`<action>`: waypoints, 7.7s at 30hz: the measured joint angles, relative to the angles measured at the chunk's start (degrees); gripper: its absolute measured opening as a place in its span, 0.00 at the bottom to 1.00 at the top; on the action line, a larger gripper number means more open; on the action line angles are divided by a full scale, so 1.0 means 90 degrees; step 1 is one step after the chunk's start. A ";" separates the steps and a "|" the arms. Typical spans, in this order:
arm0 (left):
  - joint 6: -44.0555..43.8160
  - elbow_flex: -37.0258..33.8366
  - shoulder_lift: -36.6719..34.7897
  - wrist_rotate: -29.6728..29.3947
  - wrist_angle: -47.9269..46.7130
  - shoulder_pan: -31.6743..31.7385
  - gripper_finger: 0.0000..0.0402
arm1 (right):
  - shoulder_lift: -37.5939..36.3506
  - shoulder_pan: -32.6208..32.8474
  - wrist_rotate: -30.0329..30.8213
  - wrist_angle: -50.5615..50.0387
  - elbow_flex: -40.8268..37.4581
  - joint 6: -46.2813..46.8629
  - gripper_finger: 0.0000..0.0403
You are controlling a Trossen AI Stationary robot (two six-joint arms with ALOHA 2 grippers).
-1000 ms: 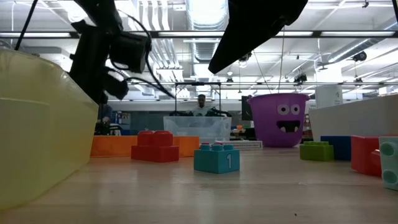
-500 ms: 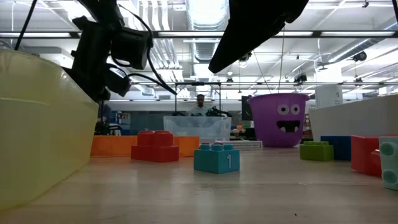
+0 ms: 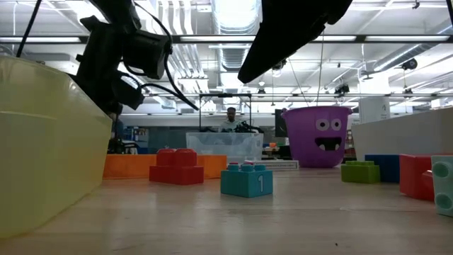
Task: Pick & Place Toys
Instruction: Put the green game piece into the yellow bin, then put the blue game piece into the yellow bin
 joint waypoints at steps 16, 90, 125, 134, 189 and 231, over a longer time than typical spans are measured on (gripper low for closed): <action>0.0600 -0.0493 -0.0002 -0.0086 0.0788 0.0002 0.47 | 0.0000 0.0000 -0.0035 0.0064 0.0000 -0.0003 0.90; -0.7075 0.1407 0.0003 0.0597 0.1502 -0.5816 0.00 | 0.0000 0.0002 -0.0361 0.0106 -0.0010 0.1847 0.90; -0.5461 0.0640 0.1120 0.0872 0.1854 -0.5831 0.00 | 0.0010 0.0044 -0.0375 0.0137 -0.0292 0.1838 0.90; -0.5673 0.0617 0.1115 0.0889 0.1863 -0.5831 0.06 | 0.0015 0.0041 -0.0373 0.0140 -0.0321 0.1818 0.90; -0.5899 0.0684 0.0794 0.1416 0.1761 -0.5814 0.69 | 0.0015 0.0041 -0.0373 0.0157 -0.0321 0.1816 0.90; -0.4946 -0.0417 -0.1042 -0.0364 0.1738 -0.0809 0.69 | 0.0012 0.0041 -0.0515 0.0401 -0.0321 0.1743 0.90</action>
